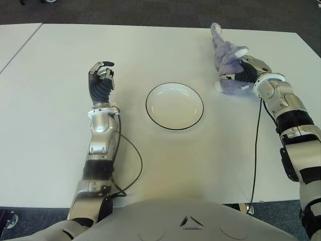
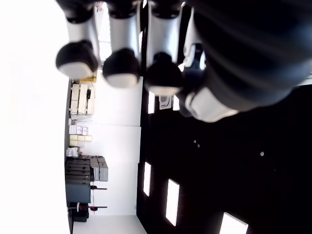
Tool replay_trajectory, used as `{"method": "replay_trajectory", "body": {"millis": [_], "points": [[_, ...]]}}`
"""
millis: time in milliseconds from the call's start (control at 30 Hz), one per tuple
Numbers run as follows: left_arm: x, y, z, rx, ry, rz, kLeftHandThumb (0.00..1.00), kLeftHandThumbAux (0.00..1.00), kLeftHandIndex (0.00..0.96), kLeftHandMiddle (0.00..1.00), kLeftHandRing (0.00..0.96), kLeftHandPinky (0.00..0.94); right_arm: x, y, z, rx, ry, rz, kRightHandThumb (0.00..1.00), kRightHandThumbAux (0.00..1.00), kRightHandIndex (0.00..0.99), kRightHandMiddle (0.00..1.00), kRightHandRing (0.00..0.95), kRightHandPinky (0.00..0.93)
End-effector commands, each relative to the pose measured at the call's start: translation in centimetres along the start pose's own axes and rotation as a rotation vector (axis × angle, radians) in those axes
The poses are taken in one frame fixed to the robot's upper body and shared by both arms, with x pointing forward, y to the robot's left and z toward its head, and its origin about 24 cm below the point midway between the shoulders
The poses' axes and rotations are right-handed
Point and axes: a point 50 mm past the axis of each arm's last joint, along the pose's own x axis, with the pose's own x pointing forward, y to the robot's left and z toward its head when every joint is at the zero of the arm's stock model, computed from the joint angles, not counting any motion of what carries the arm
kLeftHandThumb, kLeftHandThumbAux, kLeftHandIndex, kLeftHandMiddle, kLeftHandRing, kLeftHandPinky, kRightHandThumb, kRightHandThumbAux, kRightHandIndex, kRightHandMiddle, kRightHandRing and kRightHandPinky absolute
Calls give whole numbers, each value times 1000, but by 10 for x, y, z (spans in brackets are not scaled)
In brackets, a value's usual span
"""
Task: Put the doll into the plate.
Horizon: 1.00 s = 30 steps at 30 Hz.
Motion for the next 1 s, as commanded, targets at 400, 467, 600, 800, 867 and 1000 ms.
{"method": "replay_trajectory", "body": {"millis": [400,467,600,800,867,1000], "points": [[-33,6,-33,-18,151,31,710,705,442,861,871,861,-9,43,-3,21,21,-44,650,632,377,263,377,469],[-33,6,-33,-19,150,30,710,705,442,860,871,860,-8,42,-4,28,35,-61,690,663,404,315,435,504],[-33,6,-33,-23,147,28,710,705,442,859,870,859,-8,42,-5,37,71,-109,782,685,434,388,491,523],[-33,7,-32,-33,145,31,711,705,442,858,869,858,-8,39,-4,45,89,-193,976,668,474,438,452,456],[-33,7,-32,-35,144,32,711,705,442,858,869,858,-8,39,-4,51,97,-215,990,664,475,462,461,454],[-32,7,-32,-35,140,34,711,704,442,859,869,859,-8,38,-5,71,112,-250,997,664,453,472,456,459]]}}
